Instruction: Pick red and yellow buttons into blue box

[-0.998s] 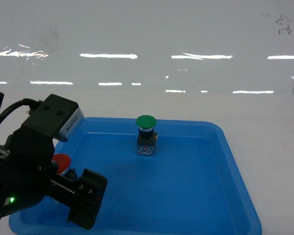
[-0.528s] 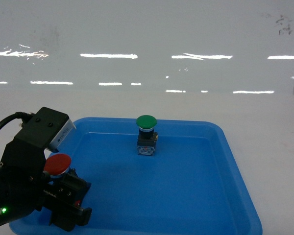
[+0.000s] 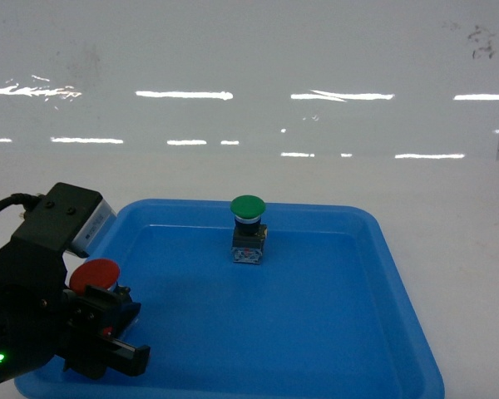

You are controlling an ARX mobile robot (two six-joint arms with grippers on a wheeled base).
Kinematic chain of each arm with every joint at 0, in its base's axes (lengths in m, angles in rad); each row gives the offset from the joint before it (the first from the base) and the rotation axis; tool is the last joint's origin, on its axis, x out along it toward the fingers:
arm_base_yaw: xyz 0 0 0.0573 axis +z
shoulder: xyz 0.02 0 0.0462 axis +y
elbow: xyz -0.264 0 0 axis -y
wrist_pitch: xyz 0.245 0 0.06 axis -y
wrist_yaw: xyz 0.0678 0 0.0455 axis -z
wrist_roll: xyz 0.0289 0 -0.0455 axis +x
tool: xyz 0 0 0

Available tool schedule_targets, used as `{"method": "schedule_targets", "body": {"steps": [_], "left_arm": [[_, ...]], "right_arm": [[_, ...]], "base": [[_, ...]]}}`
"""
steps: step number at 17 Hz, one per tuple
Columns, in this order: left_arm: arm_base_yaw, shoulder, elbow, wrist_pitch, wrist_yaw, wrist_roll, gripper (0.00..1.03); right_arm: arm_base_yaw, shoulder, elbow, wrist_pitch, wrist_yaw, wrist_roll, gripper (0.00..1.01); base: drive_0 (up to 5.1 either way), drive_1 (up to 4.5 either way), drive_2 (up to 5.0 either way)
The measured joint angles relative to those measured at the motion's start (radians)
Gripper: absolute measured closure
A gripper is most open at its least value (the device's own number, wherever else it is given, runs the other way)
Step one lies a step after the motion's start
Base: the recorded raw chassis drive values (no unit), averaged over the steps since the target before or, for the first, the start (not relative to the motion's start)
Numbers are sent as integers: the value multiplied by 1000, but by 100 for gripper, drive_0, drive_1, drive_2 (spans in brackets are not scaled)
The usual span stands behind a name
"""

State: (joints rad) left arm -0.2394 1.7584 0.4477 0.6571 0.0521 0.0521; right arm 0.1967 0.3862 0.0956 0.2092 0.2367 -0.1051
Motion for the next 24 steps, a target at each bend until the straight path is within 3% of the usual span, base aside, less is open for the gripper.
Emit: {"method": "schedule_targets", "body": {"steps": [2, 6, 9, 12, 14, 17, 19, 20, 24], "left_arm": [[14, -100, -18, -24, 8, -20, 78], [113, -447, -64, -138, 42, -96, 78], [206, -733, -119, -293, 50, -108, 78], [205, -848, -113, -358, 46, -115, 78], [143, -939, -108, -457, 74, -132, 78], [94, -1075, -144, -531, 87, -127, 78], [133, -1079, -175, -530, 74, -124, 78], [139, -1055, -175, -506, 39, -125, 78], [119, -1067, -172, -492, 49, -123, 78]], "right_arm": [[0, 0, 0, 0, 0, 0, 71], [0, 0, 0, 0, 0, 0, 71], [0, 0, 0, 0, 0, 0, 71], [0, 0, 0, 0, 0, 0, 71], [0, 0, 0, 0, 0, 0, 71], [0, 0, 0, 0, 0, 0, 71], [0, 0, 0, 0, 0, 0, 71], [0, 0, 0, 0, 0, 0, 71], [0, 0, 0, 0, 0, 0, 71]], "base": [[0, 0, 0], [0, 0, 0], [0, 0, 0], [0, 0, 0], [0, 0, 0], [0, 0, 0], [0, 0, 0], [0, 0, 0], [0, 0, 0]]}}
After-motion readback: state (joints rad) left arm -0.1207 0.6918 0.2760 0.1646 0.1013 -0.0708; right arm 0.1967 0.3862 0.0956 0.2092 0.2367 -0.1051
